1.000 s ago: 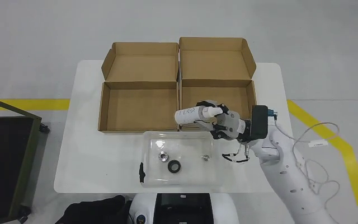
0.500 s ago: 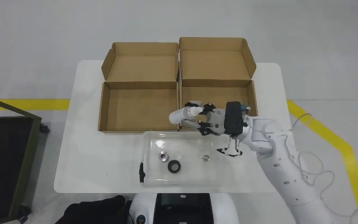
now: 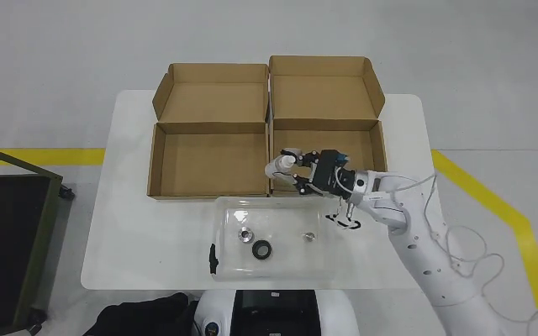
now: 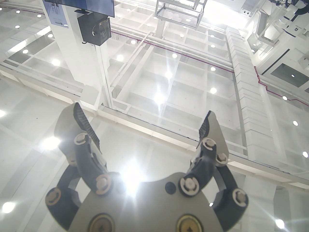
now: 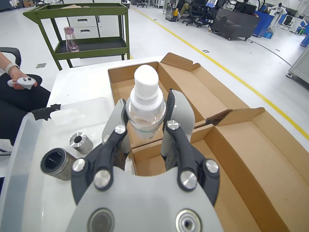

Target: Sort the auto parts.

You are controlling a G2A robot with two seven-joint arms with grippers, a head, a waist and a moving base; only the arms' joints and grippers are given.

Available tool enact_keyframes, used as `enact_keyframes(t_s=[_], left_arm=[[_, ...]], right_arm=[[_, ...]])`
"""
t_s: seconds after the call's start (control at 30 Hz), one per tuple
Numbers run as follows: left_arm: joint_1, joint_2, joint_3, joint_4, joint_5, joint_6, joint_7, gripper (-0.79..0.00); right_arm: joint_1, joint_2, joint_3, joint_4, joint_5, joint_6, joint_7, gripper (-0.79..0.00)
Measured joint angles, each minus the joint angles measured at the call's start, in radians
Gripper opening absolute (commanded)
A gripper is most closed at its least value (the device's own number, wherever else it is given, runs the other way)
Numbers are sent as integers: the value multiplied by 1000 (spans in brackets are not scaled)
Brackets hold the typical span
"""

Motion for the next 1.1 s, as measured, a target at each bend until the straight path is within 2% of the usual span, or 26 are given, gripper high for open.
enact_keyframes(t_s=[0.47, 1.1], left_arm=[[0, 0, 0, 0, 0, 0, 0, 0], [0, 0, 0, 0, 0, 0, 0, 0]], right_arm=[[1, 8, 22, 54, -48, 60, 78, -785], [103, -15, -60, 236, -46, 144, 130, -785]])
